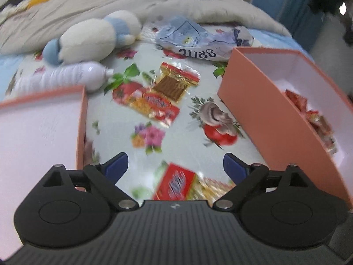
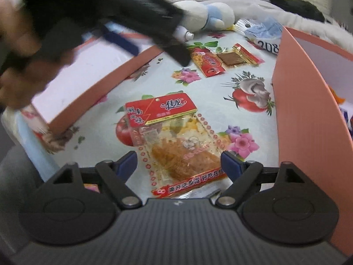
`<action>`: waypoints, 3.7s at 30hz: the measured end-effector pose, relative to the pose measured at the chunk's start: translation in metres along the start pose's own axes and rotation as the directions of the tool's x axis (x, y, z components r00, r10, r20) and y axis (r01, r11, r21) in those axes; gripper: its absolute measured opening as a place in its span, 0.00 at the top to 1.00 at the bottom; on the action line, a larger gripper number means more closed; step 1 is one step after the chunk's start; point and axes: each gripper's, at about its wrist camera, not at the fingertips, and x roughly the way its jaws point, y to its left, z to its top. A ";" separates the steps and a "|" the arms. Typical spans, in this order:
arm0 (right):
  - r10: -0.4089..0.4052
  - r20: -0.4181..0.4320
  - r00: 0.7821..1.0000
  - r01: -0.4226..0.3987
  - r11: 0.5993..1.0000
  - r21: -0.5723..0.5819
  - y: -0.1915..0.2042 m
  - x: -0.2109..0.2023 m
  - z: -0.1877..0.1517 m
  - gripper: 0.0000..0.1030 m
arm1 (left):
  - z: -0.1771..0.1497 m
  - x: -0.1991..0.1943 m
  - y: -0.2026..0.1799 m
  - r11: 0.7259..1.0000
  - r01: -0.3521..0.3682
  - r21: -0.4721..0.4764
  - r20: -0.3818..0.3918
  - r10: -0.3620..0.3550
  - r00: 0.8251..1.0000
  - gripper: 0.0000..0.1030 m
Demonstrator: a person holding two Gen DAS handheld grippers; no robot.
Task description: Organize snacks
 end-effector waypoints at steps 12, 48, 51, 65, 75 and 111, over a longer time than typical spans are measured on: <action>0.035 -0.099 0.994 -0.039 0.998 -0.040 -0.016 0.028 0.018 0.19 | 0.071 0.107 0.009 0.987 0.005 0.163 -0.031 0.000 1.000 0.07; 0.045 -0.181 0.982 -0.068 0.990 -0.125 0.009 0.017 0.016 0.61 | 0.102 0.162 -0.012 0.967 0.044 0.252 -0.139 -0.009 0.990 0.42; 0.026 -0.176 0.984 -0.045 0.994 -0.104 0.008 0.012 0.013 0.61 | 0.091 0.150 -0.007 0.974 0.025 0.224 -0.140 0.007 0.990 0.42; -0.046 -0.111 0.993 0.057 0.993 0.100 -0.003 -0.039 0.002 0.61 | 0.035 0.034 0.014 0.992 -0.054 -0.112 -0.029 0.051 0.998 0.42; -0.095 0.019 0.995 0.088 0.965 0.247 -0.001 -0.113 0.002 0.61 | -0.005 -0.076 0.001 0.958 -0.095 -0.272 0.103 0.127 0.986 0.42; -0.288 0.137 0.948 0.186 0.848 0.496 -0.072 -0.250 -0.044 0.61 | -0.070 -0.177 -0.156 0.961 0.108 -0.255 0.205 -0.056 0.977 0.42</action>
